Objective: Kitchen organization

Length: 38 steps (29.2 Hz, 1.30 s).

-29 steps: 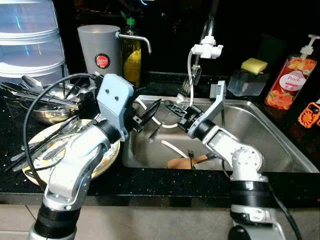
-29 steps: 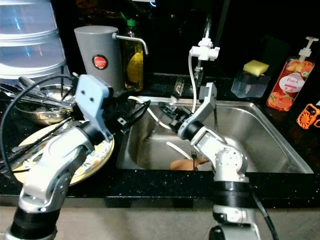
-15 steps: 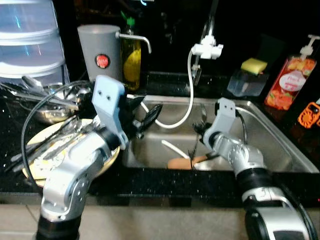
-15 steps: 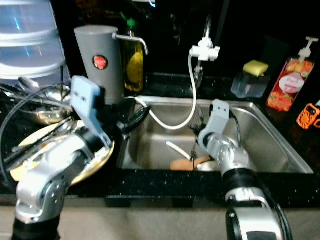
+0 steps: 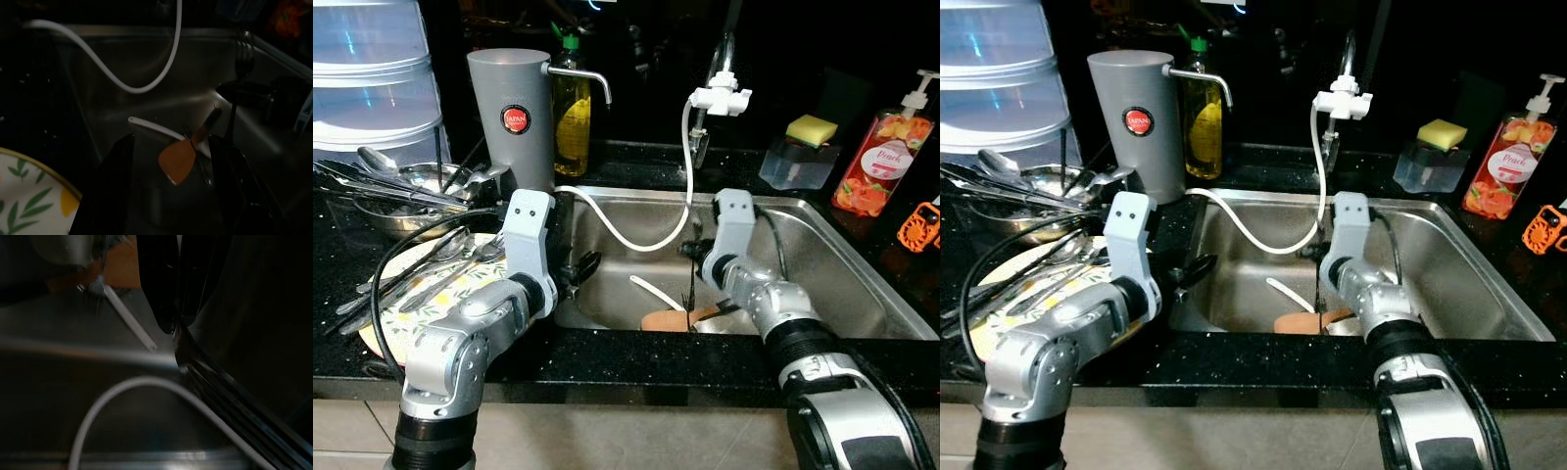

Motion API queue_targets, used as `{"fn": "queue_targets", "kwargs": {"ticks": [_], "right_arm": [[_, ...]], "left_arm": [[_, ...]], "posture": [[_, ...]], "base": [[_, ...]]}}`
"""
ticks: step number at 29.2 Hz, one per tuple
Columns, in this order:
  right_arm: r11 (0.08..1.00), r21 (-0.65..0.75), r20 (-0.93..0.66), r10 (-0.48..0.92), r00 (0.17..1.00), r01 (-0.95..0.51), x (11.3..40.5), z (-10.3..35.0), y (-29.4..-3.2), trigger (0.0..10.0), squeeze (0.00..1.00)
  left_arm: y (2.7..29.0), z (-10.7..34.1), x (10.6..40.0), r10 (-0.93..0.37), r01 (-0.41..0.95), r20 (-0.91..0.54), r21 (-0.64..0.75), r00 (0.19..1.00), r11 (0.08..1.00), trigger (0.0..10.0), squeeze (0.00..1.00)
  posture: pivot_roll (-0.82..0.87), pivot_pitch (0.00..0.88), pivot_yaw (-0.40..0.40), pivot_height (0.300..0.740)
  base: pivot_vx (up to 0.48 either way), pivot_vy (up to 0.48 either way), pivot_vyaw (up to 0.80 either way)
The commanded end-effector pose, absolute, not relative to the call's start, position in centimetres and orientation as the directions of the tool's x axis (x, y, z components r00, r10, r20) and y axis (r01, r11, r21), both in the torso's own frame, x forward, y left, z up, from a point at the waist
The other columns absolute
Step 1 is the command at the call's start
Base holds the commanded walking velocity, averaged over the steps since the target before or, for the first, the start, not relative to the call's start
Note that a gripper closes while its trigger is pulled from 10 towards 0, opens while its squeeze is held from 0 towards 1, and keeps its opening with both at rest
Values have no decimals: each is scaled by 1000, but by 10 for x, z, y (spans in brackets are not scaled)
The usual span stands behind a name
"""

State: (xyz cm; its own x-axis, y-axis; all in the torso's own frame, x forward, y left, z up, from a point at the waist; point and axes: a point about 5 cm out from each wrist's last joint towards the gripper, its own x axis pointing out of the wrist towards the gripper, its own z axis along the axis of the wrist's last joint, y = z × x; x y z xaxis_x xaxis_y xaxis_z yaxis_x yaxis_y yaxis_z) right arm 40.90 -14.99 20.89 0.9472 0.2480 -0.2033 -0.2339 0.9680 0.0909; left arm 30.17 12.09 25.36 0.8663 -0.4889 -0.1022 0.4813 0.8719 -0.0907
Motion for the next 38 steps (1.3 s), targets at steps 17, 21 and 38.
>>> {"fn": "queue_targets", "kwargs": {"ticks": [17, 21, 38], "right_arm": [[969, 130, -180, 231, 956, -210, 410, 206, -161, 10000, 675], [963, 155, -112, 239, 965, -221, 411, 219, -163, 10000, 0], [905, 334, 166, 219, 961, -264, 385, 268, -173, 10000, 0]], "left_arm": [[112, 260, 299, -521, 517, -113, -68, 846, 853, 10000, 0], [112, 261, 298, -515, 512, -112, -56, 850, 857, 10000, 0], [156, 282, 269, -224, 236, -79, 205, 971, 950, 10000, 0]], "posture": [[150, 85, -55, 740], [147, 91, -54, 740], [171, 111, -42, 740]], "base": [[0, 0, 0], [0, 0, 0], [0, 0, 0]]}}
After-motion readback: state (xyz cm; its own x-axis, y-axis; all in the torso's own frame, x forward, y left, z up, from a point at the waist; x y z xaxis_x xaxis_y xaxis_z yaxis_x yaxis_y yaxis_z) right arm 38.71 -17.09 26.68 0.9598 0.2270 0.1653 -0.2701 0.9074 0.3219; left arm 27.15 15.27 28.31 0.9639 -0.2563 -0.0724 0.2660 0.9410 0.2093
